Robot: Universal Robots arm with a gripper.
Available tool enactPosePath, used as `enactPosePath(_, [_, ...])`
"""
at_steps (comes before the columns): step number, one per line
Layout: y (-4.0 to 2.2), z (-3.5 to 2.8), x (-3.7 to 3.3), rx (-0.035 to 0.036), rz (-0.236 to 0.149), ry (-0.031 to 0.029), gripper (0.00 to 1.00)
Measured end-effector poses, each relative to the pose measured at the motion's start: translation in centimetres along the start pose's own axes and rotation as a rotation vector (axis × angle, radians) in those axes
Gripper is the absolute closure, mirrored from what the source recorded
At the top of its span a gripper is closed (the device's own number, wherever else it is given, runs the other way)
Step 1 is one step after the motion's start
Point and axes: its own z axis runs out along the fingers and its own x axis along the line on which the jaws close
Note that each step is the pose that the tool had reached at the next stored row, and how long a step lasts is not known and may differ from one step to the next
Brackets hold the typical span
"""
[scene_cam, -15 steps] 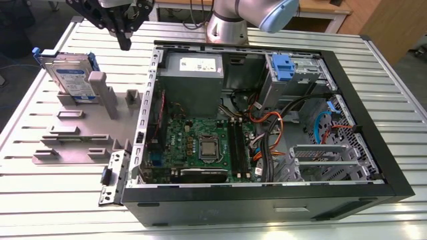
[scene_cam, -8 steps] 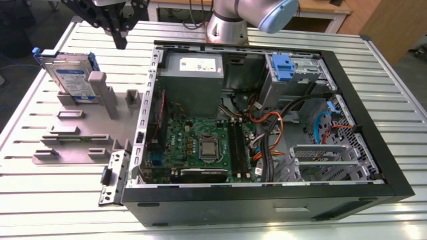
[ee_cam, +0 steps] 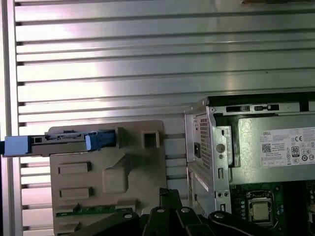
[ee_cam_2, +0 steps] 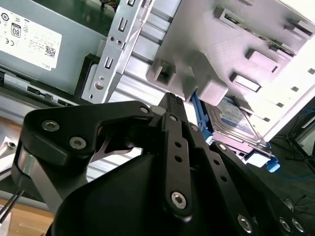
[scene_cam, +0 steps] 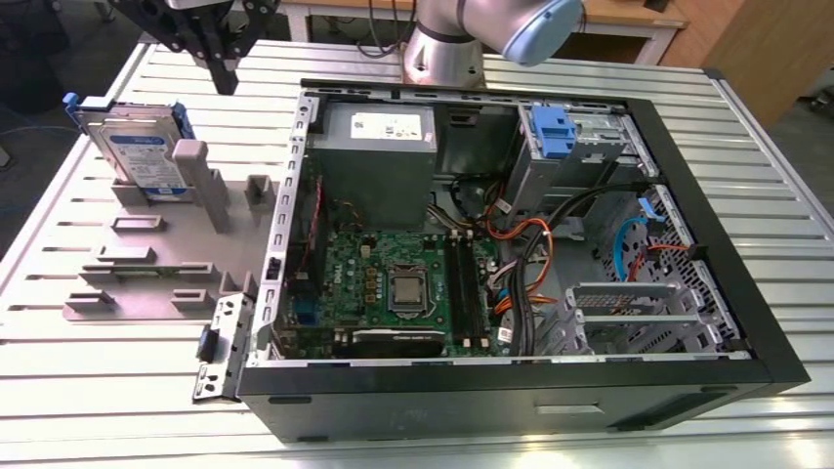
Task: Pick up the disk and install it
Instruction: 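Reach for the disk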
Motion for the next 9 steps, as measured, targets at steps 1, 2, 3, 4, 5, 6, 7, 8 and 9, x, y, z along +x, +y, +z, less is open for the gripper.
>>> enactPosePath(1, [0.02,0.0,0.18,0.0,0.0,0.0001,0.89])
enactPosePath(2, [0.04,0.0,0.35,0.0001,0.0,0.0003,0.89])
enactPosePath(3, [0.05,0.01,0.51,0.0001,0.0,0.0003,0.89])
enactPosePath(4, [0.07,0.01,0.66,0.0001,0.0,0.0004,0.89])
enactPosePath(5, [0.09,0.02,0.82,0.0001,0.0,0.0005,0.89])
enactPosePath(6, [0.12,0.02,0.98,0.0,0.0,0.0008,0.89])
enactPosePath(7, [0.14,0.03,1.14,-0.0001,0.0,0.0012,0.89])
enactPosePath(8, [0.16,0.03,1.3,0.0,0.0,0.0014,0.89])
enactPosePath(9, [0.17,0.04,1.44,-0.0001,0.0,0.0016,0.89])
